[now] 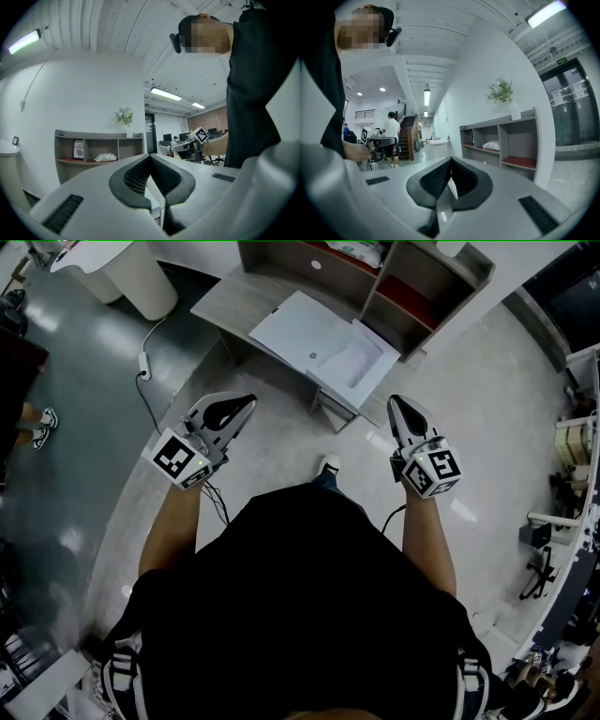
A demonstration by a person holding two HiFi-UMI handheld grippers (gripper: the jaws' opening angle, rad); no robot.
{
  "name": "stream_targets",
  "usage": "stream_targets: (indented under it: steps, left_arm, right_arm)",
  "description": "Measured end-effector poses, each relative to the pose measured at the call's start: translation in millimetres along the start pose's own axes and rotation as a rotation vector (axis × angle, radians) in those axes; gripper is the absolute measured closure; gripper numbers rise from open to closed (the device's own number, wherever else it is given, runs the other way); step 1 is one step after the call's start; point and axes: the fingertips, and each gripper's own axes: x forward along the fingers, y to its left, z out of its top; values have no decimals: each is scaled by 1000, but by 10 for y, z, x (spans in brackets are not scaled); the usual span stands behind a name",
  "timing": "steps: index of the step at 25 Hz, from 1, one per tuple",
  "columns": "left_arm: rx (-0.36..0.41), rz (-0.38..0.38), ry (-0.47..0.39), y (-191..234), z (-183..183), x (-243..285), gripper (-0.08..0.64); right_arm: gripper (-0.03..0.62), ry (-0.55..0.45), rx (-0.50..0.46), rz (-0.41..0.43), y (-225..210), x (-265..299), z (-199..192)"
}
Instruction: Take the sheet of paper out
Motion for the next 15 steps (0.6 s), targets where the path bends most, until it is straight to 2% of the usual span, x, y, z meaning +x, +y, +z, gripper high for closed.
stream_targets:
  steps: [15]
  left_arm:
    - [-2,-20,34,201,-78,541,538]
  right_arm:
    - [578,18,13,-5,-604,238,-36]
